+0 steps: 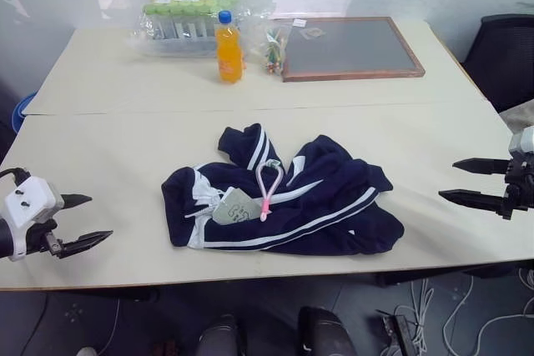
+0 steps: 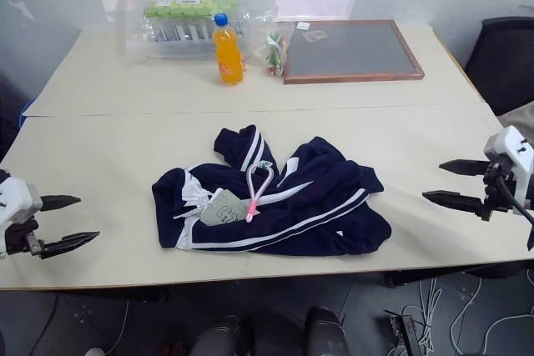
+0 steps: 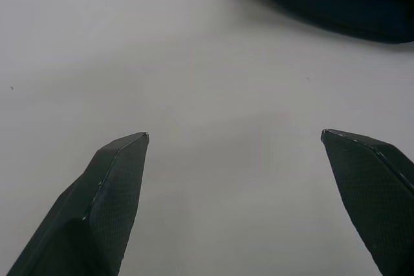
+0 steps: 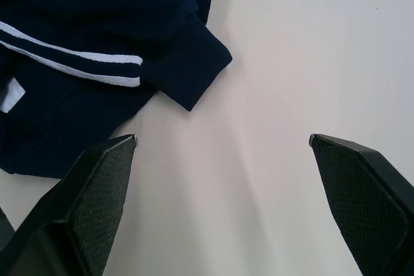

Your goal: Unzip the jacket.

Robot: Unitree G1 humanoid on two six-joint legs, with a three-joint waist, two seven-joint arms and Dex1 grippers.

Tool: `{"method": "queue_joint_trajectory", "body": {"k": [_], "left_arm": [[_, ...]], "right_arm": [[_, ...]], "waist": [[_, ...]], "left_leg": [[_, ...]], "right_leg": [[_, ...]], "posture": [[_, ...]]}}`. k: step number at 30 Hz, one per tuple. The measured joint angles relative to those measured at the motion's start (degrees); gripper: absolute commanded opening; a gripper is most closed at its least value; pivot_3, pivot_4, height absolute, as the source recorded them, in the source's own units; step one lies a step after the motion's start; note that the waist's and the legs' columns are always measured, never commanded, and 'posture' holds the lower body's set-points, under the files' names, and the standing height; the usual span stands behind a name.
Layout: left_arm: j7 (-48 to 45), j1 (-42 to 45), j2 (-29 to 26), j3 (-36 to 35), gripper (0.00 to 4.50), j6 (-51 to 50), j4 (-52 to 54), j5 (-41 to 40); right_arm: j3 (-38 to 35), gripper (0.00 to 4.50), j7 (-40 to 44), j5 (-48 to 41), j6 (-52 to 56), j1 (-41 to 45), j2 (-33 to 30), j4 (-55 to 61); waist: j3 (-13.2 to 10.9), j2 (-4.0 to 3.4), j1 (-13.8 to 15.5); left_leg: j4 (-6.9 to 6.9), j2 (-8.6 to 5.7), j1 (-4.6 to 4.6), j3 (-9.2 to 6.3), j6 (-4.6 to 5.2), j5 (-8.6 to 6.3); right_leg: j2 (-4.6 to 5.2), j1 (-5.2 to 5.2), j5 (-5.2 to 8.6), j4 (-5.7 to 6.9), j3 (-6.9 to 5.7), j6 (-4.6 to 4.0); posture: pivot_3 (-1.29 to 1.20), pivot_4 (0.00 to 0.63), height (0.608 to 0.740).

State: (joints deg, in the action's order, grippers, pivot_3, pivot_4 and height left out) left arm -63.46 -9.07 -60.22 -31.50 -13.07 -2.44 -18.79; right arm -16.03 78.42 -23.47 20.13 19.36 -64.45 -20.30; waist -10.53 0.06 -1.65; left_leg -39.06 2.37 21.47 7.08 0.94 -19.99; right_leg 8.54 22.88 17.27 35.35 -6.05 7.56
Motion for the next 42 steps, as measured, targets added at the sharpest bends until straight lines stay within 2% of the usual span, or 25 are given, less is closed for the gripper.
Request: {"method": "queue_joint_trajectory", "body": {"k": [23, 25, 27, 28, 35, 39, 42], "left_arm": [[1.66, 3.62, 0.02, 1.84, 4.50, -0.81, 0.11, 1.18], [1.77, 3.78, 0.02, 2.41, 4.50, -0.78, 0.69, 1.20], [1.85, 3.82, 0.03, 2.49, 4.50, -0.79, 1.51, 1.19], [1.86, 3.83, 0.03, 2.48, 4.50, -0.80, 1.80, 1.16], [1.79, 4.99, 0.66, 2.61, 4.50, -4.34, 3.01, -1.13], [0.95, 7.86, 0.66, 3.40, 4.50, -9.19, 7.00, -5.22], [0.31, 12.04, 0.66, 4.22, 4.50, -16.07, 11.66, -11.61]], "right_arm": [[-0.53, 4.48, -5.65, -0.43, -1.02, -0.55, 0.56, 3.22], [-0.53, 4.48, -5.64, -0.40, -1.50, -1.30, 0.80, 3.33], [-0.53, 4.48, -5.79, -0.42, -1.53, -1.37, 0.83, 3.37], [-0.53, 4.48, -6.10, -0.44, -1.41, -1.26, 0.89, 3.38], [-0.53, 4.48, -6.67, -0.48, -1.20, -0.50, 0.91, 3.11], [-0.42, 4.48, -6.56, -1.33, 0.37, 1.00, 0.92, 5.77], [0.35, 4.48, -6.36, -4.24, 4.16, 4.03, 1.88, 12.59]], "waist": [[0.00, 0.00, 0.04], [-0.04, -0.17, -0.92], [-0.09, -0.24, -1.65], [-0.14, -0.28, -1.68], [-0.31, -0.44, 1.55], [-0.32, -0.45, 1.55], [-0.34, -0.49, 1.43]], "left_leg": [[0.02, -0.08, 0.06, -0.03, 0.01, 0.00], [0.78, -0.94, 0.03, -1.89, 0.20, 0.60], [1.37, -1.89, 0.10, -3.39, 0.38, 1.32], [1.42, -2.13, 0.04, -3.79, 0.37, 1.57], [1.00, -1.98, 0.08, -3.33, 0.36, 1.54], [1.02, -1.90, 0.09, -3.15, 0.32, 1.52], [1.01, -1.73, 0.11, -3.01, 0.25, 1.52]], "right_leg": [[0.04, -0.06, 0.00, 0.09, -0.03, 0.00], [1.03, -1.28, -0.03, -0.49, -2.03, 0.07], [2.07, -2.05, -0.01, -0.71, -3.96, 0.12], [2.18, -2.11, -0.03, -0.66, -4.22, 0.15], [2.04, -2.06, -0.09, -0.74, -3.85, 0.28], [1.96, -1.91, -0.10, -0.68, -3.65, 0.29], [1.81, -1.77, -0.10, -0.64, -3.47, 0.29]], "posture": [[0.00, 0.150, 0.740], [0.00, 0.150, 0.740], [0.00, 0.150, 0.740], [0.00, 0.150, 0.740], [0.00, 0.150, 0.740], [0.00, 0.150, 0.740], [0.00, 0.150, 0.740]]}}
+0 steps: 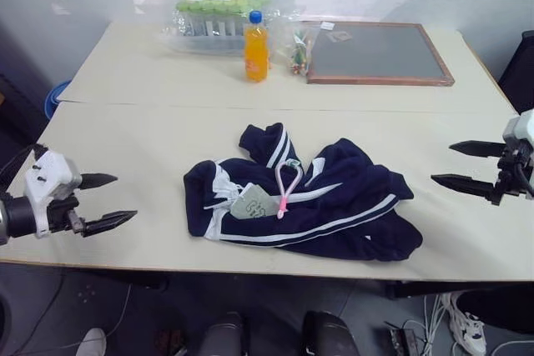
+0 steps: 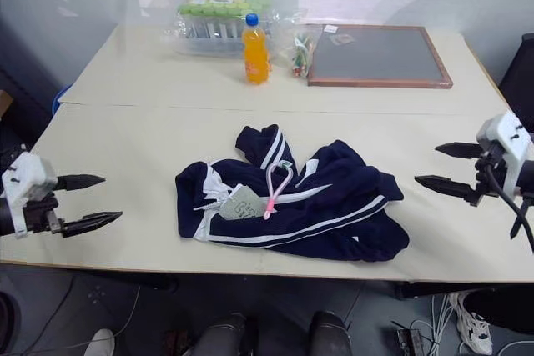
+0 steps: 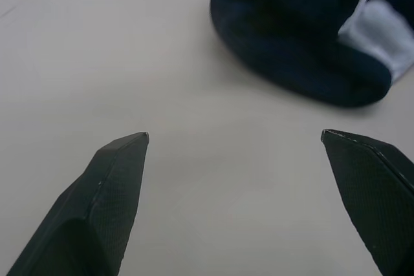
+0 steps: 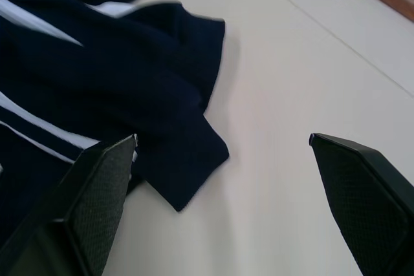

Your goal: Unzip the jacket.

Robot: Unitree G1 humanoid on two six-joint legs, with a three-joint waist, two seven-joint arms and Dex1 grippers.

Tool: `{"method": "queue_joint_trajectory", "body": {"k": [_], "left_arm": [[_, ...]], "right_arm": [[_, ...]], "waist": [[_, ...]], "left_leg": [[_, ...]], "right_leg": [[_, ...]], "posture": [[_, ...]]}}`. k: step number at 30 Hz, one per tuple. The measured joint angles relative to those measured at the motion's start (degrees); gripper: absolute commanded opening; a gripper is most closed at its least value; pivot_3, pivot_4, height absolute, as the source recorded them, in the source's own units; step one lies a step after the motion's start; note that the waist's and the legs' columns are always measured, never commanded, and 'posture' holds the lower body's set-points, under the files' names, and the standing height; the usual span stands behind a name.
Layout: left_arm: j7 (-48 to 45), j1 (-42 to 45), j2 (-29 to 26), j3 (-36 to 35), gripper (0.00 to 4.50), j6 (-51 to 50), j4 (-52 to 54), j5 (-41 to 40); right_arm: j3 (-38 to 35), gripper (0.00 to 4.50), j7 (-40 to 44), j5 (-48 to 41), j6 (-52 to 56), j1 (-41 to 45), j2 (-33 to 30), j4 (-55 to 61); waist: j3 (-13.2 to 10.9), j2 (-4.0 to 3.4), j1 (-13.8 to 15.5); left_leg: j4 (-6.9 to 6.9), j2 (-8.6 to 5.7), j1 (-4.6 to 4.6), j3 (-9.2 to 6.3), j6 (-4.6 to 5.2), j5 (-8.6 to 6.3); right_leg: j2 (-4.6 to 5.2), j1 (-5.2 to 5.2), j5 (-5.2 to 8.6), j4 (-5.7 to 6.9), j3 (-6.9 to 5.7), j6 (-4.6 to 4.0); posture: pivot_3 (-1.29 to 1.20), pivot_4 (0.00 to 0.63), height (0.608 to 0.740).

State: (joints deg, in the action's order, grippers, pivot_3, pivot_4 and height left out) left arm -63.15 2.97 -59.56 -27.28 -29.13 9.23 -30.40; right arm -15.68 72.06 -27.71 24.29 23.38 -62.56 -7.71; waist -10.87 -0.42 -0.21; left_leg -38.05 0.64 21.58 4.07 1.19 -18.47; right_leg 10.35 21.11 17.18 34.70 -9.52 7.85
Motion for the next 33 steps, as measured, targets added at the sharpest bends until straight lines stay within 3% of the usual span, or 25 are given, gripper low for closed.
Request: {"method": "queue_joint_trajectory", "body": {"k": [6, 10, 14, 16, 23, 29, 33], "left_arm": [[0.83, 8.29, 0.12, 4.68, 4.50, -10.56, 10.69, -11.29], [1.61, 13.35, 0.76, 10.81, 4.50, -12.93, 13.66, -13.06], [0.74, 15.63, 0.90, 15.03, 4.50, -13.13, 14.89, -13.19], [0.36, 16.42, 1.10, 16.54, 4.50, -12.59, 14.83, -12.90], [-0.36, 19.22, 2.98, 20.64, 4.50, -11.56, 14.63, -11.90], [-0.65, 20.35, 4.11, 22.16, 4.50, -11.34, 14.48, -11.16], [-0.75, 20.72, 4.62, 22.59, 4.50, -10.79, 14.25, -10.33]], "right_arm": [[8.00, 4.48, -0.96, -2.27, 1.59, 5.67, 4.67, 17.02], [18.24, 4.48, -1.43, 5.93, -8.46, 8.18, 10.37, 21.07], [24.20, 3.96, -1.34, 12.07, -19.43, 8.80, 16.08, 20.24], [26.58, 3.31, -1.45, 14.51, -23.12, 9.05, 18.42, 18.84], [31.93, 3.31, -5.50, 26.23, -41.80, 10.29, 24.76, 9.66], [33.67, 3.31, -8.43, 30.82, -48.78, 13.32, 28.27, 4.17], [34.30, 2.44, -9.83, 31.33, -50.30, 13.71, 30.49, 2.03]], "waist": [[-0.01, 0.01, 0.02], [-0.01, 0.03, 0.19], [-0.03, 0.06, 0.17], [-0.04, 0.08, 0.13], [-0.06, 0.11, 0.07], [-0.06, 0.11, -0.04], [-0.06, 0.11, -0.06]], "left_leg": [[0.00, 0.11, 0.01, 0.29, -0.12, -0.06], [-0.04, -0.06, 0.03, 0.44, -0.12, -0.06], [-0.05, -0.07, 0.05, 0.47, -0.12, -0.06], [-0.09, -0.01, 0.05, 0.48, -0.14, -0.06], [-0.16, 0.07, 0.06, 0.50, -0.17, -0.08], [-0.17, 0.17, 0.06, 0.49, -0.24, -0.08], [-0.17, 0.18, 0.06, 0.49, -0.25, -0.08]], "right_leg": [[-0.19, 0.28, 0.00, 0.12, 0.34, 0.00], [-0.21, 0.37, 0.00, 0.15, 0.45, 0.00], [-0.27, 0.39, 0.00, 0.13, 0.46, 0.00], [-0.34, 0.39, 0.00, 0.13, 0.47, 0.00], [-0.43, 0.40, 0.00, 0.13, 0.52, -0.01], [-0.54, 0.41, 0.01, 0.13, 0.53, -0.02], [-0.55, 0.41, 0.01, 0.14, 0.53, -0.02]], "posture": [[0.00, 0.150, 0.740], [0.00, 0.150, 0.740], [0.00, 0.150, 0.740], [0.00, 0.150, 0.740], [0.00, 0.150, 0.740], [0.00, 0.150, 0.740], [0.00, 0.150, 0.740]]}}
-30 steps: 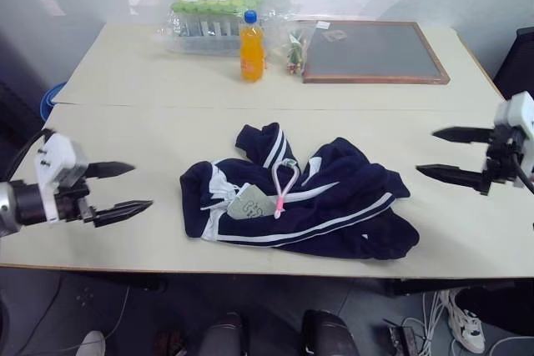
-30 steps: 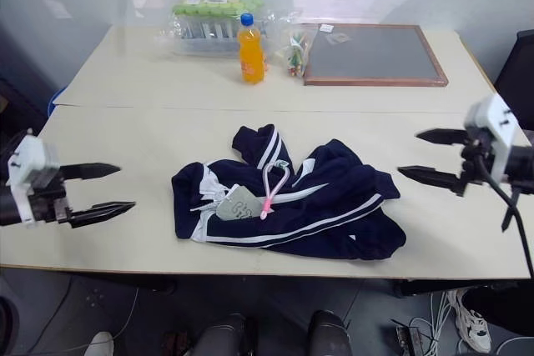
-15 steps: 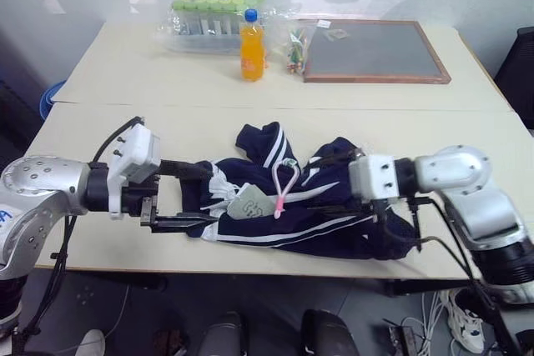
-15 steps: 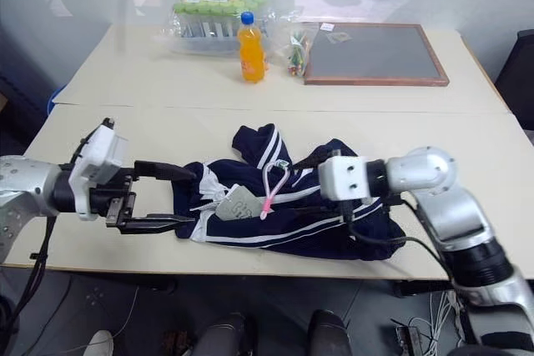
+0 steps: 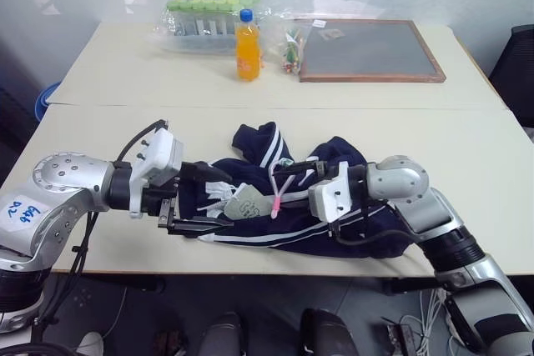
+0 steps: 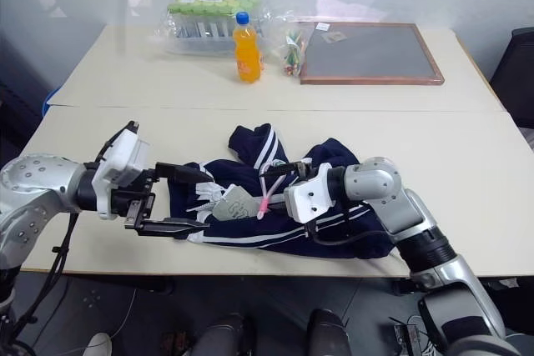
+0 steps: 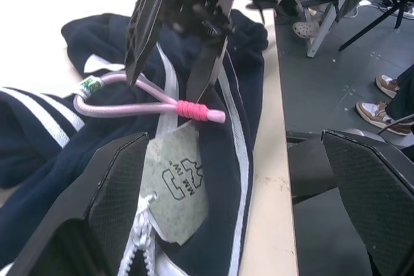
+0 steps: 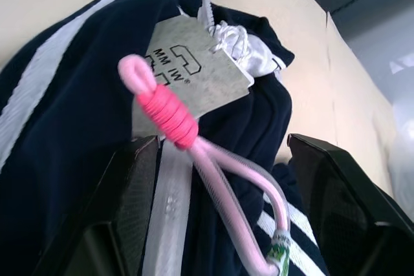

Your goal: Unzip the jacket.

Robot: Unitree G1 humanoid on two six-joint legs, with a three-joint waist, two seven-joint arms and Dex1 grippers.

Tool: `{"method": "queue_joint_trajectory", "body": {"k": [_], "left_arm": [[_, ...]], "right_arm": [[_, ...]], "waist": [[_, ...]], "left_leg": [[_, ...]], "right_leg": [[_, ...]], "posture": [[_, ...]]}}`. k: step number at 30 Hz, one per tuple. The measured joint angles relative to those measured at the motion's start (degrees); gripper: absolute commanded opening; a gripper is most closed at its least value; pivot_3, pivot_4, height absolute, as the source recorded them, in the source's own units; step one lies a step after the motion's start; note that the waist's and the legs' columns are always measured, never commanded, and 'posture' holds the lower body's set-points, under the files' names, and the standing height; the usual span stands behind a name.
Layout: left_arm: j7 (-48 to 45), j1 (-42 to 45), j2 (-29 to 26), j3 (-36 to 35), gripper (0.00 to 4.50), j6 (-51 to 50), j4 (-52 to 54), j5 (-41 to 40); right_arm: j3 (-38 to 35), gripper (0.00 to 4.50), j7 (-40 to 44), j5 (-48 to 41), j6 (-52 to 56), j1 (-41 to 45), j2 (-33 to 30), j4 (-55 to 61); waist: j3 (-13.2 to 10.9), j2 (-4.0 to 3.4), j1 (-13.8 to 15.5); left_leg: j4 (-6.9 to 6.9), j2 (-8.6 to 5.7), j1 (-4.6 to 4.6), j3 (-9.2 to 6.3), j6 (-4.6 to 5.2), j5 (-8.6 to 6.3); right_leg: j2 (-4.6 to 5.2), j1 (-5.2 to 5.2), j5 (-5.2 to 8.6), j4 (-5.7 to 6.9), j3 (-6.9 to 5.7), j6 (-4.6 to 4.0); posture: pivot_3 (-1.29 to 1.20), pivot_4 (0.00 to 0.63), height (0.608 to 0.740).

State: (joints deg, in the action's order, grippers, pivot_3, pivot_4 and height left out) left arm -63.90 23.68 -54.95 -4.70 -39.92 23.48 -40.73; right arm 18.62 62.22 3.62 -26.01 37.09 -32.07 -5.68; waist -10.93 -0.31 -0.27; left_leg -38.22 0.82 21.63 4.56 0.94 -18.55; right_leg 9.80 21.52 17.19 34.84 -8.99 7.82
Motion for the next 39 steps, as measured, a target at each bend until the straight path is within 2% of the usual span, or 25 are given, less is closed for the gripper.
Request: {"method": "queue_joint_trajectory", "body": {"k": [8, 9, 13, 15, 21, 23, 26, 29, 31, 34, 37, 39], "left_arm": [[-0.10, 1.06, 0.91, 1.32, 4.50, 1.36, -1.93, 1.86], [-0.09, 1.31, 1.13, 1.40, 4.50, 1.43, -2.06, 2.01], [-0.02, 2.47, 2.57, 2.19, 4.50, 2.16, -2.65, 2.92], [0.11, 2.78, 3.47, 3.06, 4.50, 2.54, -3.22, 3.36], [0.69, 3.50, 5.82, 3.83, 4.50, 3.45, -3.78, 4.37], [0.72, 4.52, 6.76, 4.16, 4.50, 3.93, -4.03, 4.86], [0.60, 5.33, 7.51, 4.88, 4.50, 4.58, -4.71, 5.55], [0.33, 6.11, 8.63, 5.88, 4.50, 5.59, -6.42, 6.54], [0.00, 7.14, 9.35, 6.55, 4.50, 5.96, -6.94, 7.23], [-0.16, 8.27, 10.16, 7.44, 4.50, 6.71, -7.77, 7.70], [-0.70, 8.64, 10.44, 8.19, 4.50, 7.32, -8.53, 8.55], [-0.82, 8.68, 10.66, 8.27, 4.50, 7.53, -8.54, 8.72]], "right_arm": [[0.84, 0.05, -2.08, -0.29, 0.37, -0.12, 2.02, -0.78], [0.76, 0.02, -2.13, -0.82, 1.17, -0.42, 1.97, -0.21], [-2.10, 0.02, -2.31, -4.92, 7.11, -2.83, 0.41, 4.25], [-6.14, 0.02, -4.36, -7.31, 12.97, -3.29, -1.01, 7.25], [-23.89, 0.02, -11.81, -16.60, 33.21, -3.16, -7.84, 9.18], [-28.83, 0.02, -12.65, -17.08, 35.59, -4.11, -12.36, 6.28], [-32.40, 0.02, -13.09, -13.56, 31.49, -7.72, -19.17, -0.28], [-30.22, 0.02, -15.96, -3.75, 18.70, -11.80, -26.12, -11.15], [-26.50, 0.02, -19.91, 3.26, 11.23, -11.50, -28.74, -19.00], [-21.08, 0.02, -26.11, 11.31, 5.17, -8.19, -29.25, -31.01], [-15.39, 0.83, -30.58, 17.11, 1.75, -1.67, -28.54, -43.98], [-13.84, 1.45, -31.71, 18.48, 0.57, 1.34, -28.10, -48.67]], "waist": [[0.00, 0.00, 0.11], [0.00, 0.00, 0.11], [0.00, 0.00, 0.17], [0.00, 0.00, 0.18], [0.00, 0.01, 0.43], [0.00, 0.02, 0.65], [0.00, 0.02, 0.69], [0.00, 0.02, 0.26], [0.00, 0.02, -0.06], [-0.01, 0.00, -0.89], [-0.05, -0.07, -1.70], [-0.05, -0.08, -1.73]], "left_leg": [[-0.03, -0.01, 0.00, -0.01, 0.00, 0.00], [-0.04, 0.00, 0.00, -0.02, 0.00, 0.00], [-0.05, -0.01, 0.01, -0.02, 0.00, 0.00], [-0.05, 0.00, 0.01, -0.02, 0.00, 0.00], [-0.05, -0.01, 0.05, -0.03, 0.01, 0.00], [-0.05, -0.03, 0.06, 0.14, 0.01, -0.01], [-0.01, -0.01, 0.04, 0.53, 0.02, -0.01], [0.00, 0.01, 0.02, 0.61, 0.02, -0.01], [-0.01, 0.01, -0.02, 0.68, 0.02, -0.01], [0.04, 0.04, -0.09, 0.73, -0.02, 0.02], [0.10, 0.08, -0.10, 0.74, -0.06, 0.04], [0.11, 0.11, -0.10, 0.72, -0.07, 0.04]], "right_leg": [[0.00, 0.00, 0.00, 0.02, 0.01, 0.00], [0.00, 0.00, 0.00, 0.03, 0.01, 0.00], [0.00, -0.01, 0.00, 0.04, 0.02, -0.01], [0.00, -0.01, 0.00, 0.06, 0.01, 0.00], [0.00, -0.01, 0.00, 0.04, 0.00, -0.01], [0.01, -0.01, 0.00, 0.01, -0.02, -0.01], [0.00, 0.00, 0.00, -0.03, 0.02, -0.01], [0.00, 0.02, 0.00, -0.02, 0.06, -0.01], [0.00, 0.04, 0.00, 0.01, 0.13, 0.00], [0.00, 0.04, 0.00, 0.04, 0.18, -0.01], [-0.04, 0.07, 0.00, 0.04, 0.19, -0.02], [-0.07, 0.07, 0.01, 0.03, 0.18, -0.03]], "posture": [[0.00, 0.150, 0.740], [0.00, 0.150, 0.740], [0.00, 0.150, 0.740], [0.00, 0.150, 0.740], [0.00, 0.150, 0.740], [0.00, 0.150, 0.740], [0.00, 0.150, 0.740], [0.00, 0.150, 0.740], [0.00, 0.150, 0.740], [0.00, 0.150, 0.740], [0.00, 0.150, 0.740], [0.00, 0.150, 0.740]]}}
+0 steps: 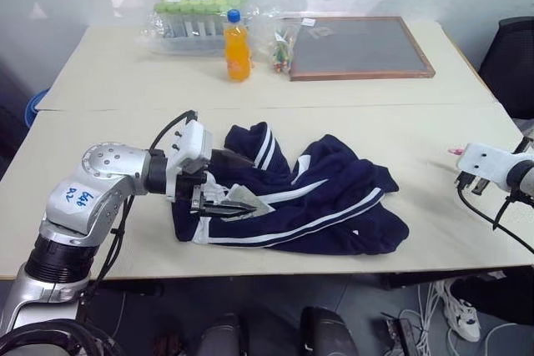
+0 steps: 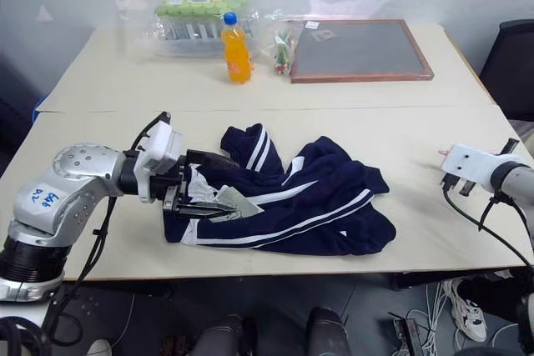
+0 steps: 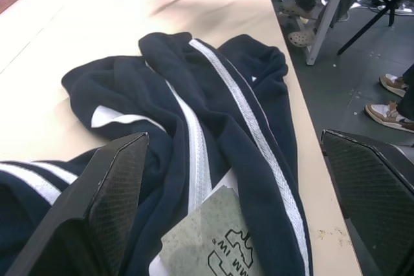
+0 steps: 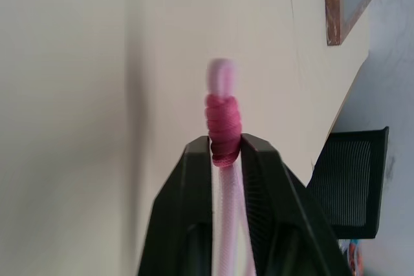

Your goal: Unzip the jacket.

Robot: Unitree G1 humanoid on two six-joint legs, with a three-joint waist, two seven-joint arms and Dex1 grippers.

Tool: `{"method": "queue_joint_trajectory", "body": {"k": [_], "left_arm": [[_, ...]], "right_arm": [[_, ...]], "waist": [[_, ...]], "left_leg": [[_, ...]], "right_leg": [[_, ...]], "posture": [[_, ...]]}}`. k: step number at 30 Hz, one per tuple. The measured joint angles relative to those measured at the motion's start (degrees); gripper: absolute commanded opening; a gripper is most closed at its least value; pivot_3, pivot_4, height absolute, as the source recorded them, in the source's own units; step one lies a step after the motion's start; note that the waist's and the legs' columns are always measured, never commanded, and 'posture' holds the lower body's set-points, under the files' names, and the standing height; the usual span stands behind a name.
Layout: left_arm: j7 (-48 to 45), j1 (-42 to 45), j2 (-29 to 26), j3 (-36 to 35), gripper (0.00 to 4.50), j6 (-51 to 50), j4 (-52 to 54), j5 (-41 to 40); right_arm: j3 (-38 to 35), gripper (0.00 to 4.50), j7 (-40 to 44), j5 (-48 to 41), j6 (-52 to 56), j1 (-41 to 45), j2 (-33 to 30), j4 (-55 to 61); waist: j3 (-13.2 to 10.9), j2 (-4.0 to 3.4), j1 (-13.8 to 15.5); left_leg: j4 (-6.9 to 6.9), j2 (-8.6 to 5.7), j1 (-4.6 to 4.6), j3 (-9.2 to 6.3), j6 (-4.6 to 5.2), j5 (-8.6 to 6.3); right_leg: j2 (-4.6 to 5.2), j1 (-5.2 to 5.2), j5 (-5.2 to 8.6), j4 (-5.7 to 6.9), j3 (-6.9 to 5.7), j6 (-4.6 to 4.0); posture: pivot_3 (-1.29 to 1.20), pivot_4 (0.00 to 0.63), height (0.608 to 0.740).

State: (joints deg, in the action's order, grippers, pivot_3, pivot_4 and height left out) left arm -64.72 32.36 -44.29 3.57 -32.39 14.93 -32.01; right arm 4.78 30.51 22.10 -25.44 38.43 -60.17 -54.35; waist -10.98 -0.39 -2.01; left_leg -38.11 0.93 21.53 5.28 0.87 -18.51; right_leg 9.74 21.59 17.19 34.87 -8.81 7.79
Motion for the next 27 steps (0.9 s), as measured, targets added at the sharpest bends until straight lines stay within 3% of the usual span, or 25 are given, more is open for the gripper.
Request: {"method": "queue_joint_trajectory", "body": {"k": [5, 9, 12, 15, 19, 27], "left_arm": [[-0.30, -0.03, 0.02, 0.01, 4.50, 0.01, 0.03, 0.35], [-0.31, -1.21, -0.50, -0.33, 4.50, 0.00, 0.37, 0.43], [-0.47, -2.96, -1.80, -0.66, 4.50, -0.17, 1.08, 0.43], [-1.67, -4.13, -4.47, -2.26, 4.50, -1.05, 2.65, -0.33], [-2.43, -4.42, -5.87, -3.51, 4.50, -1.08, 2.99, -0.83], [-1.55, -4.54, -5.78, -3.48, 4.50, -1.32, 3.23, -0.83]], "right_arm": [[1.45, 3.19, 1.64, -0.11, -2.53, 3.51, 0.14, -4.10], [0.71, 4.47, 9.70, -4.81, -2.55, 2.96, -0.02, -1.69], [-2.64, 4.47, 21.38, -13.46, 2.53, 0.35, -1.12, 6.20], [-6.05, 4.47, 36.30, -26.98, 13.79, -4.54, -3.24, 23.43], [-7.14, 4.47, 47.59, -36.58, 23.63, -11.81, -5.74, 42.53], [0.12, 4.47, 48.33, -31.99, 21.81, -12.91, -0.54, 49.47]], "waist": [[0.00, 0.00, 0.39], [0.00, -0.01, 0.60], [-0.01, -0.02, 0.59], [-0.01, -0.02, 0.60], [0.00, -0.01, 1.32], [-0.01, 0.00, 2.30]], "left_leg": [[-0.05, -0.01, 0.02, -0.02, 0.00, 0.00], [-0.09, -0.01, 0.06, -0.07, 0.02, -0.01], [-0.08, 0.02, 0.06, -0.10, 0.02, -0.01], [-0.10, 0.06, 0.03, -0.24, 0.01, -0.01], [-0.16, 0.02, 0.03, -0.21, 0.03, -0.03], [-0.25, 0.00, 0.07, -0.08, 0.03, -0.07]], "right_leg": [[0.00, -0.01, 0.00, -0.01, 0.02, 0.00], [0.01, -0.03, 0.00, -0.02, 0.00, 0.00], [0.00, -0.03, 0.00, -0.02, -0.03, 0.00], [-0.04, -0.03, 0.00, 0.01, -0.02, 0.00], [-0.04, -0.05, 0.00, 0.01, -0.01, 0.00], [-0.04, -0.04, 0.00, 0.01, 0.02, 0.00]], "posture": [[0.00, 0.150, 0.740], [0.00, 0.150, 0.740], [0.00, 0.150, 0.740], [0.00, 0.150, 0.740], [0.00, 0.150, 0.740], [0.00, 0.150, 0.740]]}}
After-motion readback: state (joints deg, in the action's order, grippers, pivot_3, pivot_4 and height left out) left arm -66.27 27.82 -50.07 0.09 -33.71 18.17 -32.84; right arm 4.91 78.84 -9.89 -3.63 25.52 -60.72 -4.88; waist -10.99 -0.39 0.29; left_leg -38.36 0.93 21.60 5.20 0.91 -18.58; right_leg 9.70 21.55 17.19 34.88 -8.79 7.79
